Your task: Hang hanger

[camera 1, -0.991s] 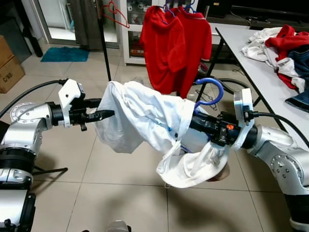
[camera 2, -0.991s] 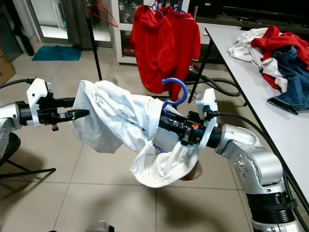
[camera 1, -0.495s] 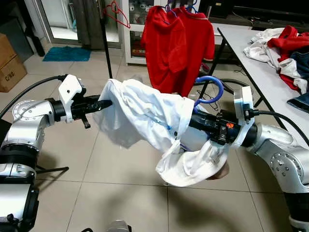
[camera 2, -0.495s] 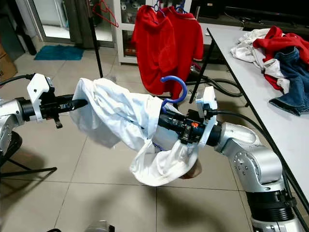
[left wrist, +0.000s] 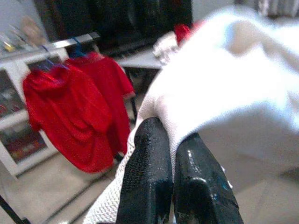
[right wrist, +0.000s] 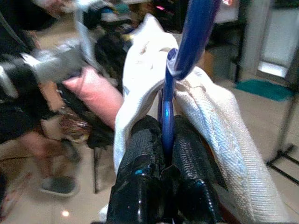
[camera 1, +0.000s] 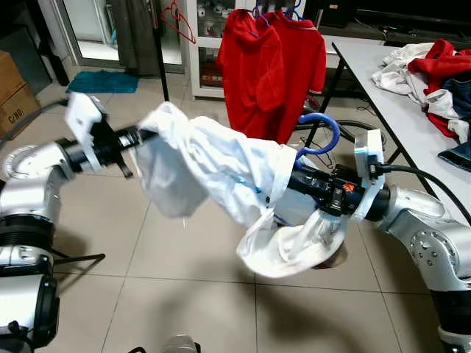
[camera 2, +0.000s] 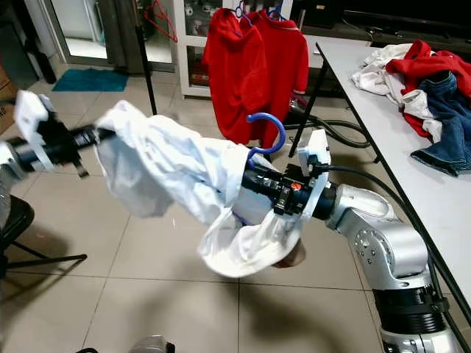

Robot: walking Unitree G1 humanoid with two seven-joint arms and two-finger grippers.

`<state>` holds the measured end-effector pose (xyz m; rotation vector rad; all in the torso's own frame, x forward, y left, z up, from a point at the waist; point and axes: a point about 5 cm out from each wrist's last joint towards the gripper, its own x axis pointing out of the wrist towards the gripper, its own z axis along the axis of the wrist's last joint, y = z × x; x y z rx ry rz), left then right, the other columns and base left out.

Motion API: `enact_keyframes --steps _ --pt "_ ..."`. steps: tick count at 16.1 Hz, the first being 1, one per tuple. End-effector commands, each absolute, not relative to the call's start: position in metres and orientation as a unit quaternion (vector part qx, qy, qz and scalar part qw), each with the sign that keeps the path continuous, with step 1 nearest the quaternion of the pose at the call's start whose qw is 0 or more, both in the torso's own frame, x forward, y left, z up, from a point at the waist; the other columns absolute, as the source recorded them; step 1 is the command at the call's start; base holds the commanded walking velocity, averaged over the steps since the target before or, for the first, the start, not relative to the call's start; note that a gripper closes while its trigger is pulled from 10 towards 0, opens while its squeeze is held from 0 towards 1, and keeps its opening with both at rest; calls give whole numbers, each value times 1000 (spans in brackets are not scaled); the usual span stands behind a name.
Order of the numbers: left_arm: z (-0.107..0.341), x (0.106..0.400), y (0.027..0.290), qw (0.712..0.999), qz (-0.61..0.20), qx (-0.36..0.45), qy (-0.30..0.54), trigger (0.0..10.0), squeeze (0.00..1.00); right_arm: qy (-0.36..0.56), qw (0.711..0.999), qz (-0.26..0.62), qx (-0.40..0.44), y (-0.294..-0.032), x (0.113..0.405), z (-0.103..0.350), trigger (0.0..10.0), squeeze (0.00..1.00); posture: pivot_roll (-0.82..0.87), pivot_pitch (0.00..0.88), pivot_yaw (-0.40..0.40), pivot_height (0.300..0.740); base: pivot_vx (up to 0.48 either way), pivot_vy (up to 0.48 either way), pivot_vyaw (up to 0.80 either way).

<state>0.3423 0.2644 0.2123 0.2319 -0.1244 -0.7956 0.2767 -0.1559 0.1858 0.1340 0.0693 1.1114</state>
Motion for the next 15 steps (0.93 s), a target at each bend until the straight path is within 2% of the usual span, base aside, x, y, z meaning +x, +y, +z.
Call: enact_keyframes --steps 1,4,8,10,11,12,13,15 --pt "245 344 271 916 -364 119 -119 0 0 46 867 494 55 -166 281 181 10000 0 50 0 -23 740 0 0 0" --pt "273 338 284 917 -342 131 -160 0 0 69 899 431 38 -175 295 172 10000 0 58 0 -27 740 0 0 0" --pt "277 331 298 927 -302 135 -176 0 0 81 933 349 39 -189 309 167 10000 0 60 0 -26 740 0 0 0" --pt "274 322 311 940 -248 132 -192 0 0 52 956 281 57 -204 320 174 10000 0 57 0 -22 740 0 0 0" --pt "267 316 315 947 -228 123 -191 0 0 13 964 257 73 -209 324 185 10000 0 55 0 -19 740 0 0 0" --pt "267 316 315 947 -228 123 -191 0 0 13 964 257 73 -209 324 185 10000 0 55 0 -19 740 0 0 0" --pt "241 307 308 951 -236 119 -157 0 0 -42 966 233 109 -214 328 203 10000 0 57 0 -20 740 0 0 0" --pt "206 299 290 952 -263 124 -100 0 0 -73 959 238 133 -211 331 214 10000 0 59 0 -26 740 0 0 0"
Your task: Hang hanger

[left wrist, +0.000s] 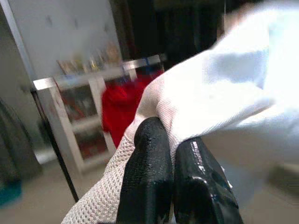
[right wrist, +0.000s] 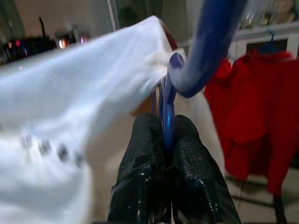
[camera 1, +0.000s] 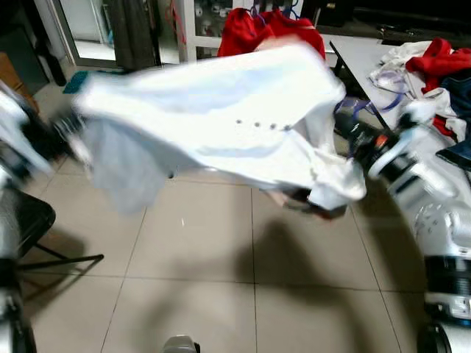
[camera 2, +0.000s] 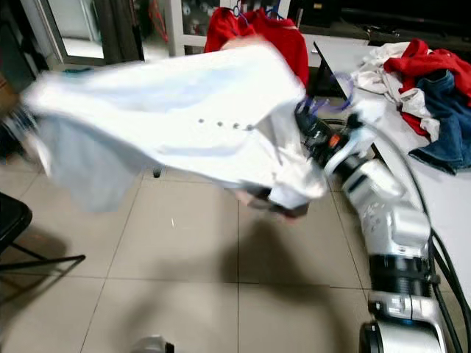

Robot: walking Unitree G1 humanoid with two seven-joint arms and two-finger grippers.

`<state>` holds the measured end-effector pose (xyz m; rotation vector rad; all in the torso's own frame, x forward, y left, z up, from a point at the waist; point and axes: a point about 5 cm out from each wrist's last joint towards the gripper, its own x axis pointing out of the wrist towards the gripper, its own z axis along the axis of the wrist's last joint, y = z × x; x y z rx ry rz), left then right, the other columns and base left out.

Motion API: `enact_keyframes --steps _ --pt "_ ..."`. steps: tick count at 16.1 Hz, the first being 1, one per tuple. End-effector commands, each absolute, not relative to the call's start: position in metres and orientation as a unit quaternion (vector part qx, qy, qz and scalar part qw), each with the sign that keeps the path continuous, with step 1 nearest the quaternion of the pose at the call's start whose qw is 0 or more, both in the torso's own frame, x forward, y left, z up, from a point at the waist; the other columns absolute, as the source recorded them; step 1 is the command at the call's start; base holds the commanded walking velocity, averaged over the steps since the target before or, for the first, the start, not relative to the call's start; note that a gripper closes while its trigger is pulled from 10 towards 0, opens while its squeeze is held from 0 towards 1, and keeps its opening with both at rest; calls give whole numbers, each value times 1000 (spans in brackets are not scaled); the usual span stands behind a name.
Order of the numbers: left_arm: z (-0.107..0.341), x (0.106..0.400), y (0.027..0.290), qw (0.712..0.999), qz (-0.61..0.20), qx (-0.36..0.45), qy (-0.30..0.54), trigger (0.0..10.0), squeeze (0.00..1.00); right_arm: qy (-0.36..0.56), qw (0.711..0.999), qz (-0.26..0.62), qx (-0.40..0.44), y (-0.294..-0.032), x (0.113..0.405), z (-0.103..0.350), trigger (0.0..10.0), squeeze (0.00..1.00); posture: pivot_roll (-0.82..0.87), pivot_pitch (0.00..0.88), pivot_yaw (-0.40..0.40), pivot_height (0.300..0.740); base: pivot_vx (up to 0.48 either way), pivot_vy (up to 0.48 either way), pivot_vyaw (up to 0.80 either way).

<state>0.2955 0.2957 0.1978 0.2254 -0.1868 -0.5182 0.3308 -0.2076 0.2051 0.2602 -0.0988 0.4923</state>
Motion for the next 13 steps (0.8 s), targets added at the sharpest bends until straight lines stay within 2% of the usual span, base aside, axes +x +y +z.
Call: enact_keyframes --steps 1,2,4,7,9,10,11,12,13 --pt "193 296 281 949 -275 129 -78 0 0 -79 956 246 137 -208 331 217 10000 0 61 0 -30 740 0 0 0" --pt "174 293 261 945 -295 134 -50 0 0 -85 951 265 136 -201 331 220 10000 0 62 0 -37 740 0 0 0" --pt "159 290 242 941 -305 143 -31 0 0 -89 947 276 137 -194 333 222 10000 0 64 0 -42 740 0 0 0" --pt "137 288 232 937 -300 176 18 0 0 -103 944 275 148 -189 337 228 10000 0 55 0 -40 740 0 0 0" --pt "110 275 232 919 -311 224 95 0 0 -106 942 282 146 -185 339 232 10000 0 44 0 -39 740 0 0 0" --pt "107 274 234 917 -307 232 106 2353 0 -104 942 286 141 -184 338 232 10000 0 43 0 -40 740 0 0 0" --pt "104 268 236 916 -313 220 118 10000 0 -94 942 302 115 -181 336 230 10000 0 37 0 -42 740 0 0 0" --pt "104 266 236 921 -313 203 113 10000 949 -84 940 315 99 -177 334 227 10000 0 36 0 -43 740 0 0 0" --pt "106 262 234 917 -330 192 115 10000 1000 -76 939 324 83 -175 332 225 10000 0 36 0 -47 740 0 0 0"
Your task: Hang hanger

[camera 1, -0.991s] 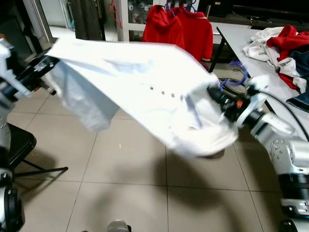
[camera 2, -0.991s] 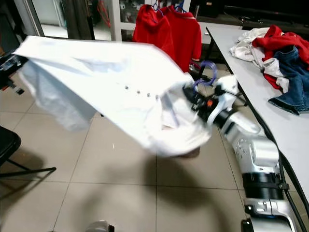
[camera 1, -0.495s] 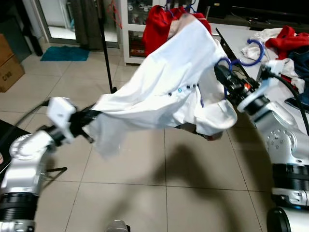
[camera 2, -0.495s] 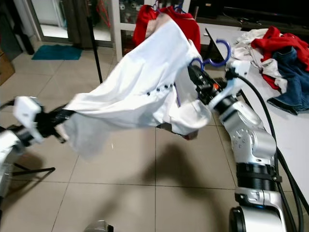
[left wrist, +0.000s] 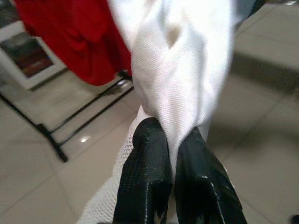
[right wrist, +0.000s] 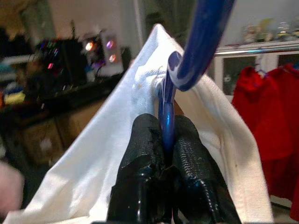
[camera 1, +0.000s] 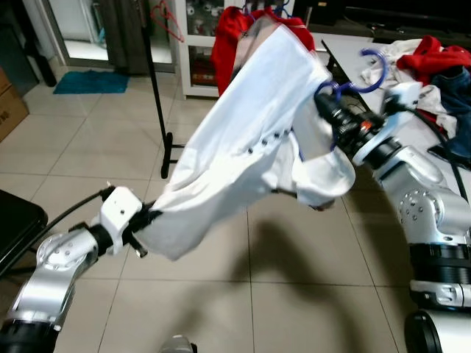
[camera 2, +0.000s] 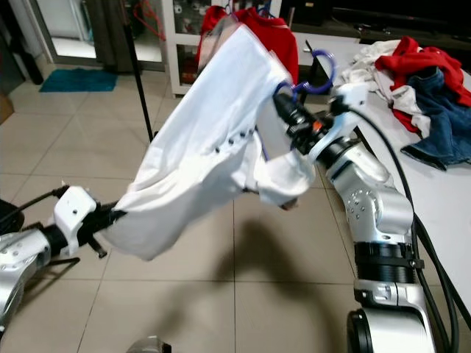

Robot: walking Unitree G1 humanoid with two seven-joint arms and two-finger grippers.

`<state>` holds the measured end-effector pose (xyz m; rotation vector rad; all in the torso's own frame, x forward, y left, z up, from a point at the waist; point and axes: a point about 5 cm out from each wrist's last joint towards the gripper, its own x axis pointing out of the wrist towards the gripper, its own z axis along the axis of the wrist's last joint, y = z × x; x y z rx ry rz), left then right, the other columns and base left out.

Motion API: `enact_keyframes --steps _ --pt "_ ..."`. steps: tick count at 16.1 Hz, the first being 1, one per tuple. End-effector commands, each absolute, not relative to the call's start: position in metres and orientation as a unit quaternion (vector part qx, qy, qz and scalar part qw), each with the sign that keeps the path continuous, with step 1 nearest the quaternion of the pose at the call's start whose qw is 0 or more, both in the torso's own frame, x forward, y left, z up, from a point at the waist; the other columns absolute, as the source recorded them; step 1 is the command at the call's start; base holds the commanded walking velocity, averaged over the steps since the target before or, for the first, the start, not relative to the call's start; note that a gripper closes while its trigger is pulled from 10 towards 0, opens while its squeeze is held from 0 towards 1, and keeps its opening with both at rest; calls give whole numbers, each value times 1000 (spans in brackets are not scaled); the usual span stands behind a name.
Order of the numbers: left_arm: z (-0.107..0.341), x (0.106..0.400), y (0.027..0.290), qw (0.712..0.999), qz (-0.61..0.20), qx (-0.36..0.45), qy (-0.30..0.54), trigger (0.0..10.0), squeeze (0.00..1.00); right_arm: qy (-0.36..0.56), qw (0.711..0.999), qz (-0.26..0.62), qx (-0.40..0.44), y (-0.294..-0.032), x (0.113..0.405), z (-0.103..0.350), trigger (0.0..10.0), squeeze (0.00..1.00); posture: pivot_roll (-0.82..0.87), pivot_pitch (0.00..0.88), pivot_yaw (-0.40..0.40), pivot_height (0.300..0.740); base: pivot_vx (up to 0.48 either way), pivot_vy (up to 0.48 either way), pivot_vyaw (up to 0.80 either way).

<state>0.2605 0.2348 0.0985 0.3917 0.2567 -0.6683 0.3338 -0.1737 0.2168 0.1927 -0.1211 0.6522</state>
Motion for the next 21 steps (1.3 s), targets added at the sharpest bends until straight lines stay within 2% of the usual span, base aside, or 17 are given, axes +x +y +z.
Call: enact_keyframes --steps 1,4,7,9,10,11,15,18,20,21 --pt "107 261 234 918 -334 184 111 10000 1000 -68 940 329 65 -173 331 222 10000 0 36 0 -50 740 0 0 0" --pt "114 259 240 913 -331 209 113 10000 1000 -36 940 338 11 -171 329 214 10000 0 40 0 -58 740 0 0 0" --pt "155 262 239 906 -378 179 63 10000 1000 44 931 342 -117 -171 329 194 10000 0 49 0 -68 740 0 0 0" --pt "183 270 228 895 -415 165 28 10000 1000 55 925 351 -137 -166 330 190 10000 0 55 0 -72 740 0 0 0" --pt "202 280 220 887 -426 176 -6 10000 835 57 921 359 -143 -163 330 188 10000 0 58 0 -73 740 0 0 0" --pt "213 286 216 882 -431 188 -24 10000 0 58 916 370 -143 -161 329 188 10000 0 58 0 -71 740 0 0 0" --pt "247 302 216 855 -461 232 -52 10000 0 64 869 463 -165 -157 312 187 10000 0 60 0 -65 740 0 0 0" --pt "250 313 220 840 -477 256 -35 10000 0 55 856 488 -160 -155 307 189 10000 0 66 0 -51 740 0 0 0" --pt "244 322 223 863 -450 228 -33 10000 0 44 853 501 -141 -153 301 192 10000 0 59 0 -30 740 0 0 0" --pt "232 326 225 885 -412 217 -31 10000 0 55 868 474 -134 -156 300 187 10000 0 54 0 -23 740 0 0 0"
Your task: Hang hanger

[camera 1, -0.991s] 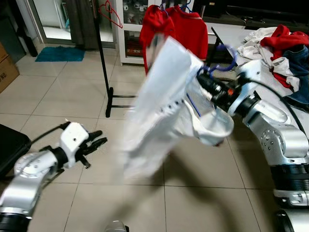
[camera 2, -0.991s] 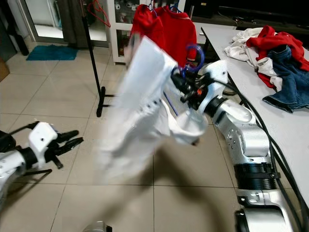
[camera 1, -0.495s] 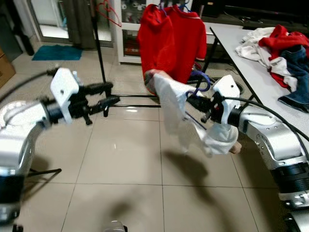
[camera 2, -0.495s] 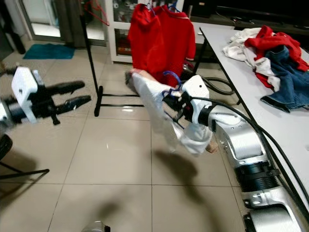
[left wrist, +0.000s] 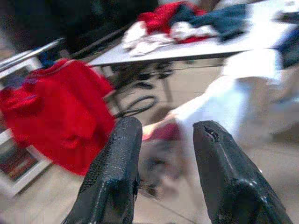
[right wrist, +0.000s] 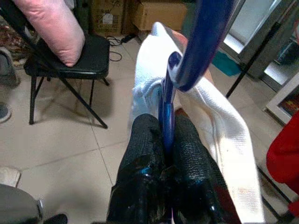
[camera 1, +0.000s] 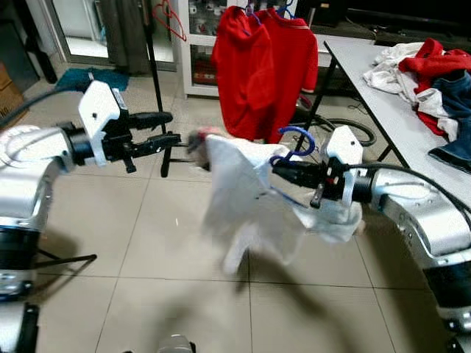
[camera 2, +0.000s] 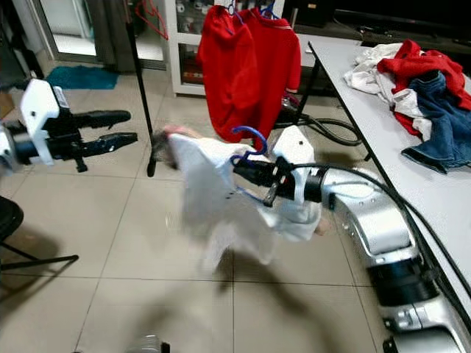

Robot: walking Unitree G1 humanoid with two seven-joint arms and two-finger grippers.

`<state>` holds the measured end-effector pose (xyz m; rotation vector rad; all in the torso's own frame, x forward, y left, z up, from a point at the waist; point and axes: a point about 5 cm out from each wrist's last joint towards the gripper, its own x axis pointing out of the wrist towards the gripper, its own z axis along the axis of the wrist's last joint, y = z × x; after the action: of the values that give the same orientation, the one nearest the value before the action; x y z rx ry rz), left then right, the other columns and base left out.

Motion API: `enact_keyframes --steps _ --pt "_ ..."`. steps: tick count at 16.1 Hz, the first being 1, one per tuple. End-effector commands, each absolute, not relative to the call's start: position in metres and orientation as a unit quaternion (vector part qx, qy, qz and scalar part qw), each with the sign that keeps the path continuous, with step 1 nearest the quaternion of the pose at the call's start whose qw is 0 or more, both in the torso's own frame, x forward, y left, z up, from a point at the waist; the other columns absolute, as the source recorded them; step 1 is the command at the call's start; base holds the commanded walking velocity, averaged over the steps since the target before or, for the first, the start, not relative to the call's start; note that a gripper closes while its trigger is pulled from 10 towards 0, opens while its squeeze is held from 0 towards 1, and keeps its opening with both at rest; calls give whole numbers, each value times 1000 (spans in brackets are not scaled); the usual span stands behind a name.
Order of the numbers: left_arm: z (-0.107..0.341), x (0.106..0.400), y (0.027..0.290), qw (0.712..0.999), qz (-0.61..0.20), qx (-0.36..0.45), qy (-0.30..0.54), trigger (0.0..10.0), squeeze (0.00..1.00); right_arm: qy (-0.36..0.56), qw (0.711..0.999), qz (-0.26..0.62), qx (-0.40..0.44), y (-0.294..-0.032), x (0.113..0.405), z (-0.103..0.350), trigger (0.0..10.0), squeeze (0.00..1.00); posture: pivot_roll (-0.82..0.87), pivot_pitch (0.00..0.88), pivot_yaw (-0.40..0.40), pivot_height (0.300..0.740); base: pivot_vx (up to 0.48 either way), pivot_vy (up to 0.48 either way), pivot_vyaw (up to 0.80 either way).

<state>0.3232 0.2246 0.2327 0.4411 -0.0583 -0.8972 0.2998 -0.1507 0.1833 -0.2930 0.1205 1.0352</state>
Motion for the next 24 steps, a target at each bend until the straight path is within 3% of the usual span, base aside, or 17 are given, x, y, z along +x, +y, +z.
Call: enact_keyframes --steps 1,3,7,9,18,21,24 --pt "227 325 224 892 -399 209 -36 10000 0 59 882 449 -129 -159 301 183 10000 0 53 0 -24 740 0 0 0" --pt "208 320 218 926 -348 143 -30 10000 0 95 936 330 -76 -163 304 162 10000 0 55 0 -29 740 0 0 0" --pt "153 297 215 974 -200 104 26 10000 0 156 971 165 80 -153 290 114 10000 0 94 0 -51 740 0 0 0" --pt "140 284 210 979 -172 99 40 10000 0 186 971 126 80 -149 284 99 10000 0 90 0 -48 740 120 0 0" --pt "134 277 189 979 -173 100 46 10000 0 133 982 132 37 -137 293 118 10000 0 77 0 -55 740 307 0 0" --pt "133 275 189 980 -168 94 45 10000 0 112 976 185 26 -124 294 126 10000 0 76 0 -57 740 377 0 0" --pt "133 273 187 981 -166 92 40 10000 0 108 980 166 22 -127 294 122 10000 0 80 0 -59 740 415 0 567"
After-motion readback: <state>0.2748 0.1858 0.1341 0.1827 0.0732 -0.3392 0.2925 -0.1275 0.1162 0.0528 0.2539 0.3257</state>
